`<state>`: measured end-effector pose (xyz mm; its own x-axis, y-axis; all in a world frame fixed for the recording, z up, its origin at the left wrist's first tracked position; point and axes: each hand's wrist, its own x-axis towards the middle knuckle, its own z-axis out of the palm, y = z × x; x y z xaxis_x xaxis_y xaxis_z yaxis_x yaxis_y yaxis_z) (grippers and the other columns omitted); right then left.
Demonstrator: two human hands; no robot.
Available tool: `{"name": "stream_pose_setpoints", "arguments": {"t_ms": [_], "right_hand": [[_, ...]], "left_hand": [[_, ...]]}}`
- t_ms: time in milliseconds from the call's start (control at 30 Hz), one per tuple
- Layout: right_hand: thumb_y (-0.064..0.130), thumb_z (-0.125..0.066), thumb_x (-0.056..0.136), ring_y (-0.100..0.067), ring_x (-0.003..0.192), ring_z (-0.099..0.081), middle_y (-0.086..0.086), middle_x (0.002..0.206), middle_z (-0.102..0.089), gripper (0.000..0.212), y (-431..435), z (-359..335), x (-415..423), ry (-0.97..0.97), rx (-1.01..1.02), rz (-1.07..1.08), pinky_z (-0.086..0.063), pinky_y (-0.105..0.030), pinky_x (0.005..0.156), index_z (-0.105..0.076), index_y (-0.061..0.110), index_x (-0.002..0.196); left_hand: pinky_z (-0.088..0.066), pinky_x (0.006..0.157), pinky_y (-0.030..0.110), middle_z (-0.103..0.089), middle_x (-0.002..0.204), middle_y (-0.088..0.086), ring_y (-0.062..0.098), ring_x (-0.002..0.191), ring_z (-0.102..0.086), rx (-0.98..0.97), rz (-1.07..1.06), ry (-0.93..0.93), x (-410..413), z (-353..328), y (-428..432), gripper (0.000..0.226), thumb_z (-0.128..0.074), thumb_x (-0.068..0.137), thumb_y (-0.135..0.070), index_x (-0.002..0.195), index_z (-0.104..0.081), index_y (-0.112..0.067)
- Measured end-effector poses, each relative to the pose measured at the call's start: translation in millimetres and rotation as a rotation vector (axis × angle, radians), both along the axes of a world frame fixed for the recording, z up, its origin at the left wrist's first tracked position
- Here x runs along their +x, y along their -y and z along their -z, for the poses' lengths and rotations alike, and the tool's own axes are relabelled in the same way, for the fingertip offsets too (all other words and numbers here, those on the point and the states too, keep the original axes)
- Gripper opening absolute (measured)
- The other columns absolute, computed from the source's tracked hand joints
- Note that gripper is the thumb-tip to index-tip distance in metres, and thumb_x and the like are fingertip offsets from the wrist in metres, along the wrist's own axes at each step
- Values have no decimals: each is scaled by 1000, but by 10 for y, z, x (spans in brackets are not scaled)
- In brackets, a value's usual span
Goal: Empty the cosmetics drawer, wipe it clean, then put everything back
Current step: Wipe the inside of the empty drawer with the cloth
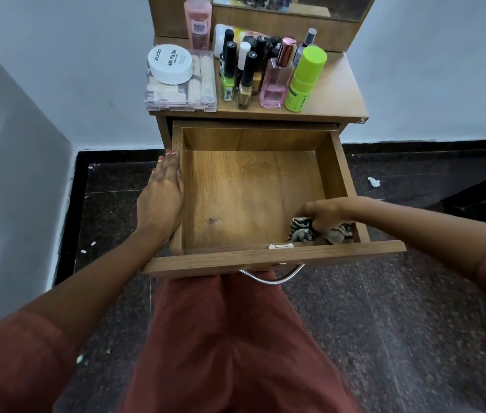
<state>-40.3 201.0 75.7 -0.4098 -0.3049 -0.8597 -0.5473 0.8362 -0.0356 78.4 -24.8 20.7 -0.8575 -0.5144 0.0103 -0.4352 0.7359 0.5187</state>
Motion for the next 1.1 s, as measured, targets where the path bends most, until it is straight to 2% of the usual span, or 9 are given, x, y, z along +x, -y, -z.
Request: {"name": "stream_pose_setpoints", "arguments": {"t_ms": [100,167,267,333,500,700,833,933,1100], "right_hand": [[5,-39,89,-27,116,-52,-11,129,-53,41,85,17,43,-68,77,-115,-44,-31,93,-46,8,130],[10,-39,92,-27,115,-52,-12,128,-52,37,116,24,40,-124,225,-235,-44,-28,89,-48,5,128],[17,-42,93,-26,114,-55,-8,125,-56,36,127,125,-5,-141,439,-353,-45,-31,95,-49,5,126],[16,-43,93,-24,115,-55,-5,127,-56,34,142,204,3,-171,485,-379,-44,-30,93,-50,9,126],[3,-53,89,-24,116,-54,-10,128,-51,35,151,183,43,-259,363,-396,-47,-28,92,-49,2,123],[19,-48,93,-24,120,-51,-8,132,-50,39,203,62,-32,-204,490,-401,-43,-27,95,-47,2,128],[22,-45,95,-24,123,-49,-11,134,-49,40,253,-19,-63,-167,508,-369,-41,-26,97,-47,-1,127],[17,-49,93,-24,119,-52,-12,131,-51,39,178,44,-64,-181,430,-303,-44,-26,94,-46,-2,127],[8,-51,90,-24,120,-51,-12,131,-51,38,79,162,-33,-240,314,-329,-43,-26,97,-46,1,128]], "left_hand": [[-35,105,44,-28,151,9,21,140,-25,-13,8,-11,7,1,0,44,-26,99,-17,143,-29,-10],[-35,105,44,-28,151,9,21,140,-25,-13,6,-6,4,1,7,44,-26,99,-17,143,-28,-10],[-36,104,44,-27,151,9,23,140,-27,-16,7,7,3,-17,4,44,-26,100,-16,143,-28,-10],[-36,104,44,-28,151,8,23,139,-27,-16,6,13,8,-20,9,44,-26,100,-17,143,-27,-11],[-37,104,45,-29,150,9,22,139,-27,-16,11,7,9,-4,14,44,-27,100,-17,143,-28,-11],[-36,104,44,-29,150,9,24,139,-28,-14,10,24,14,-38,2,44,-27,99,-15,143,-28,-11],[-34,106,44,-29,151,9,23,139,-27,-29,20,15,13,-12,20,44,-26,99,-16,143,-28,-11],[-36,104,45,-29,151,9,24,139,-28,-27,16,14,6,-21,19,44,-27,100,-15,143,-28,-11],[-37,103,46,-28,151,9,25,138,-29,-31,17,29,8,-40,7,43,-26,100,-16,143,-28,-11]]}}
